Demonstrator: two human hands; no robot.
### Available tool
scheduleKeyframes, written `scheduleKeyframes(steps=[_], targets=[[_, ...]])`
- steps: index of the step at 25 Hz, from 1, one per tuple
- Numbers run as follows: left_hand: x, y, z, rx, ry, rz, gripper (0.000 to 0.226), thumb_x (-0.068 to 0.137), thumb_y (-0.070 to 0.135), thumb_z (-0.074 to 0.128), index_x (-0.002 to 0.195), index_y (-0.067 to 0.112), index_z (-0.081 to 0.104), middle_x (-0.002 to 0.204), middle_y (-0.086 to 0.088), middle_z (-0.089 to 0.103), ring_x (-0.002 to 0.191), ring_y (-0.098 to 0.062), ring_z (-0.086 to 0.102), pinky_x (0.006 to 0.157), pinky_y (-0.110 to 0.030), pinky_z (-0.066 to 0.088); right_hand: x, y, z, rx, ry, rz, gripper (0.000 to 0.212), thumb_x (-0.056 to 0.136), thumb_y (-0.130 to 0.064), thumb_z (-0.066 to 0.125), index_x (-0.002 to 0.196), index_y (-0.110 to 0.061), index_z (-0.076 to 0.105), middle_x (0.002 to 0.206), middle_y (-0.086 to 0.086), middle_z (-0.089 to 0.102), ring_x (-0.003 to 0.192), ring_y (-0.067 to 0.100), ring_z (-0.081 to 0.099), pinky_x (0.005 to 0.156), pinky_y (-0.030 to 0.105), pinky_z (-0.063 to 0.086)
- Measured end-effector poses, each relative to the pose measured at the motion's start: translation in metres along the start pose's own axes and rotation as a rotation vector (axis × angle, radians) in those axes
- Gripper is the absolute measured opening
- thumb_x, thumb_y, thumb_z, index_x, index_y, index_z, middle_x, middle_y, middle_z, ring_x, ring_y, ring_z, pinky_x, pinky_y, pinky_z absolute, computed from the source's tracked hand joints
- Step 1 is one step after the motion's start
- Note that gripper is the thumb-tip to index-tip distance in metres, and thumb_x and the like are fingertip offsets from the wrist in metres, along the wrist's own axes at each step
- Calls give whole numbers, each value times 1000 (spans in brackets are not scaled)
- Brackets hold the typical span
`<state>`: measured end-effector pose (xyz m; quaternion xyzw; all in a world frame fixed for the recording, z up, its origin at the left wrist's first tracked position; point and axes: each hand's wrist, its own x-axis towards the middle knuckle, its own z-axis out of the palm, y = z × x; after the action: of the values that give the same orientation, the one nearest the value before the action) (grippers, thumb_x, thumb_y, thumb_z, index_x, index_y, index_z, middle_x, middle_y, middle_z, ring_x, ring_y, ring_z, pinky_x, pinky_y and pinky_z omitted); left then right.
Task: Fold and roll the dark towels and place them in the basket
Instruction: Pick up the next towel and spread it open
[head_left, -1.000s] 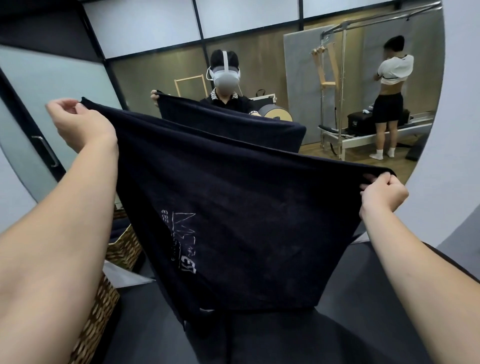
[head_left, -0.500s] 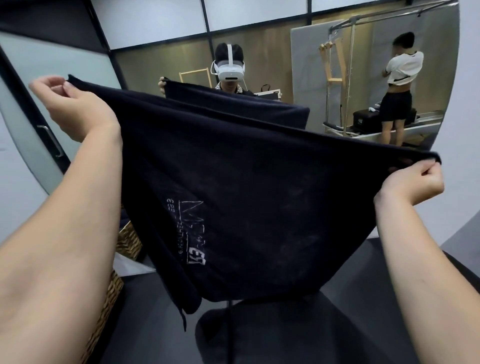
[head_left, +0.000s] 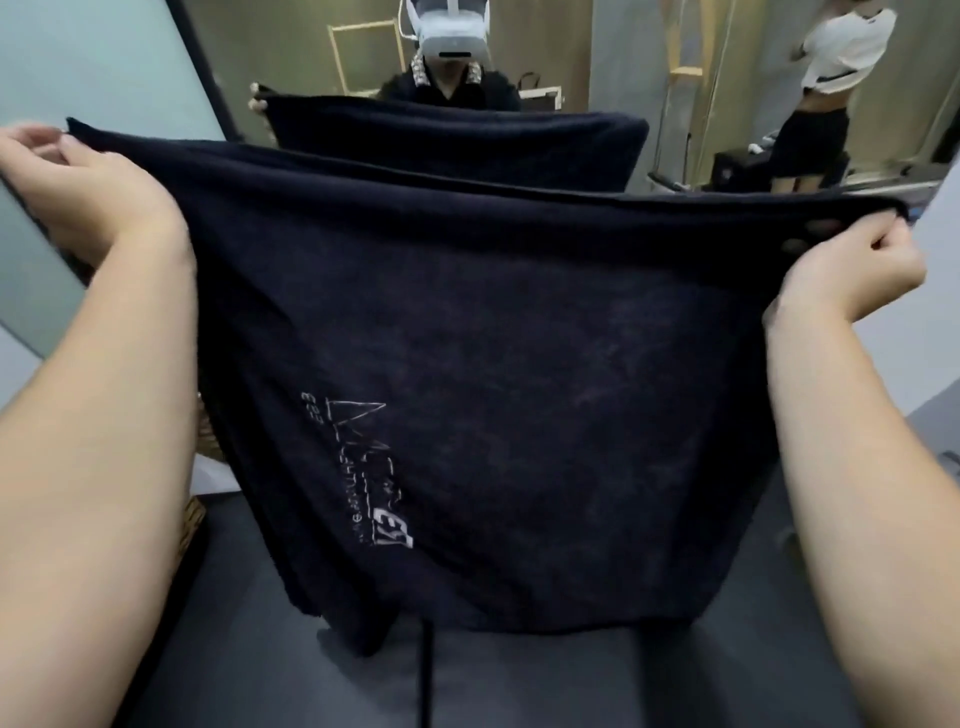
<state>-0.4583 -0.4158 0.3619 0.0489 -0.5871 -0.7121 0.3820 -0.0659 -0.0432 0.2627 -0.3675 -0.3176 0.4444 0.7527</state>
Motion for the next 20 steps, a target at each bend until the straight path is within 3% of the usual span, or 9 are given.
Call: scheduleKeyframes(steps=[2,4,6,8,10,12,14,16,20], targets=[[-13,-50,14,76,-8,-37,6,92,34,44,92,35,50,84,26,63,70,15,57,74,-9,48,7,49,15,-89,-111,104,34,94,-17,42,60,-22,39,58,-2,55,52,16,49,50,32,42],[-22,-107,22,123,-69,-120,10,89,23,45,87,32,49,85,17,63,68,-1,64,69,-19,53,17,116,27,-204,-270,235,28,92,-21,47,66,-25,55,82,-7,69,72,13,65,62,34,49],[-25,-165,23,108,-169,-260,13,83,16,45,80,28,46,84,7,60,61,-17,61,56,-28,50,15,168,25,-331,-470,356,22,94,-23,57,106,-32,74,118,-12,71,110,8,67,94,27,53],[-38,-225,16,233,-290,-332,14,80,17,44,80,30,47,92,3,61,75,-19,57,68,-32,49,-2,209,7,-470,-639,464,26,97,-27,63,122,-25,70,113,-14,69,106,4,65,91,22,53],[-76,-263,-10,454,-457,-313,20,87,15,47,90,35,48,105,1,59,92,-15,56,85,-26,49,-27,239,-26,-568,-706,557,19,99,-30,62,115,-23,69,97,-13,65,89,6,63,71,22,53],[-119,-299,-52,506,-591,-309,21,91,8,53,105,23,53,111,-2,57,98,-14,55,84,-12,44,-57,265,-72,-670,-738,597,15,101,-28,58,109,-21,69,97,-6,66,91,15,62,68,26,51],[-160,-334,-105,644,-756,-311,26,95,10,59,121,12,57,117,-3,58,104,-15,56,90,-13,43,-82,284,-127,-804,-773,582,13,101,-24,59,100,-20,71,94,4,66,84,18,59,67,29,48],[-194,-367,-166,802,-899,-421,36,96,15,64,130,7,56,124,-9,61,114,-23,59,103,-26,41,-101,300,-184,-986,-833,528,12,98,-21,62,99,-16,73,97,9,70,89,20,61,78,33,50],[-242,-399,-279,1098,-824,-696,52,86,21,59,134,4,55,138,-21,56,128,-40,53,111,-42,40,-121,309,-283,-1631,-885,435,54,96,-38,63,143,-15,51,143,18,50,131,43,43,109,53,36]])
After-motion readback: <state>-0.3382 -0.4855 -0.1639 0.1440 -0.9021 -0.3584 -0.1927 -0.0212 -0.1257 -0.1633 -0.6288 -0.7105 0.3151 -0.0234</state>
